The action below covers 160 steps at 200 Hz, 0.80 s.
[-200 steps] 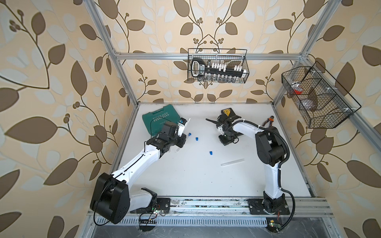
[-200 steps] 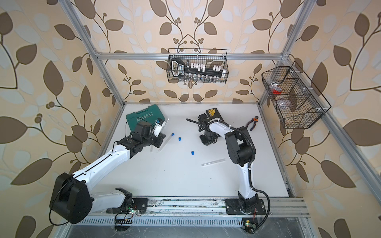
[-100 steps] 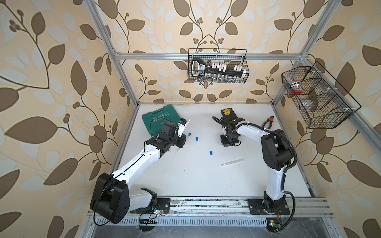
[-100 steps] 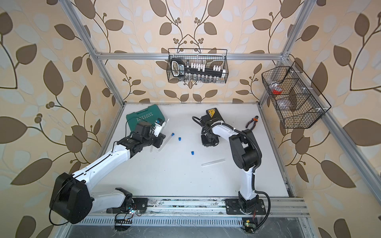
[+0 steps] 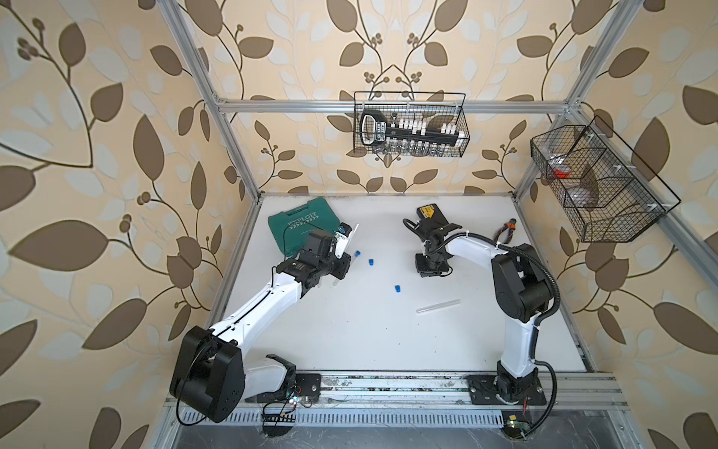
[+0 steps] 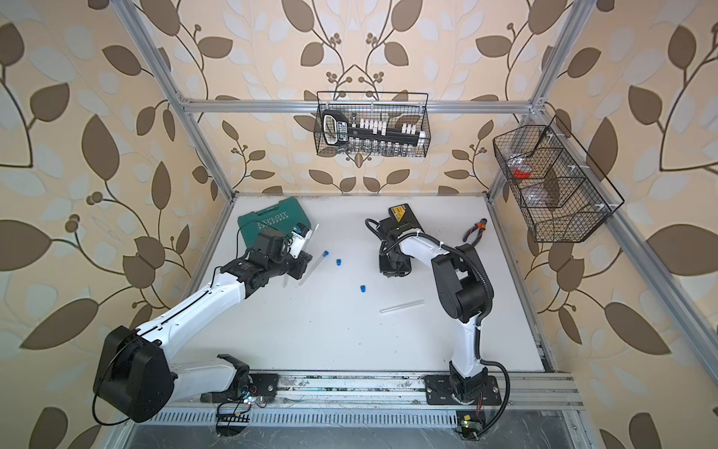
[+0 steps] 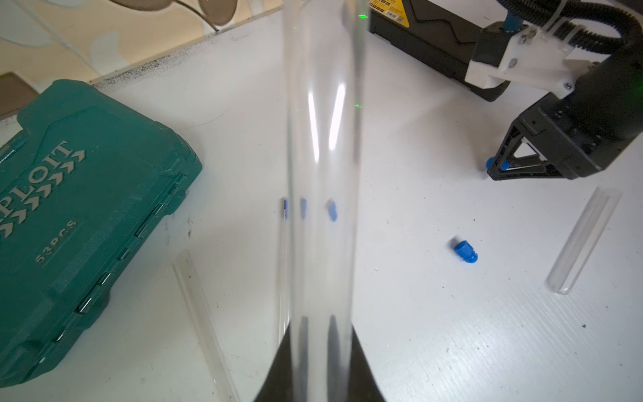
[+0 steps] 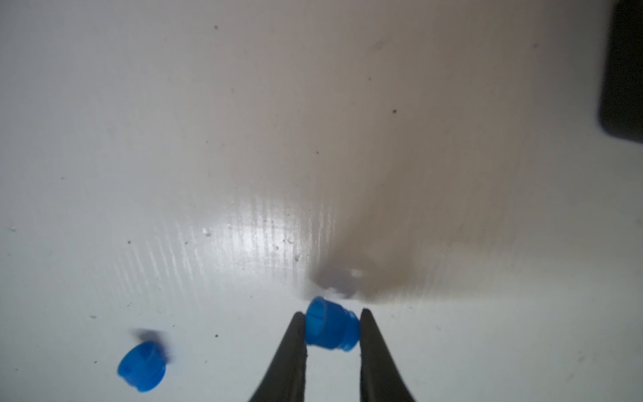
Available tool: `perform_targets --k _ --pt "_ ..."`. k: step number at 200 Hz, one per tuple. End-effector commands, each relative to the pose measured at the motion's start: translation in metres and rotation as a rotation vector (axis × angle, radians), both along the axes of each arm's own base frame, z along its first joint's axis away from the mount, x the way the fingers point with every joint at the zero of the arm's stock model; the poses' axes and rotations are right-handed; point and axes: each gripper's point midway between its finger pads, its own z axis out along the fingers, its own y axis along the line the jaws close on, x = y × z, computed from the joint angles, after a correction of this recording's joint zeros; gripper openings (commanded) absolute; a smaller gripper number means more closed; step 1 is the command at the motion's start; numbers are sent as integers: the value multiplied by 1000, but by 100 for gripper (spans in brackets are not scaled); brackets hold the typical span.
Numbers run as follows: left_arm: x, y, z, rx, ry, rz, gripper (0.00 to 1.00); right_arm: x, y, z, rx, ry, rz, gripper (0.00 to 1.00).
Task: Insert stoppers into test tubes
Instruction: Place the stopper at the center of the board.
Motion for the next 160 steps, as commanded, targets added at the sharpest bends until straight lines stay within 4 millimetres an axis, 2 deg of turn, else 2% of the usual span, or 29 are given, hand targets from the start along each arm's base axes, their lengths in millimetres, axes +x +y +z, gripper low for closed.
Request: perform_targets --k 1,31,57,99,121,138,160 --pt "3 -5 22 -26 -49 -25 0 -6 1 -11 -15 46 8 23" --pt "3 -5 22 -24 -49 -25 0 -8 0 -14 -28 58 26 26" --pt "3 -5 21 -24 -47 -25 0 -7 -1 -8 -33 46 45 35" --pt "3 -6 22 -25 -49 -26 0 -2 6 23 -6 -16 172 48" --pt "3 -6 21 -26 -47 -28 0 1 6 45 -7 -88 298 49" --pt "3 -7 21 -28 -45 -29 0 3 -3 61 -44 -152 410 49" --pt "4 -8 20 -36 -39 -34 0 -4 0 70 -13 -231 601 49"
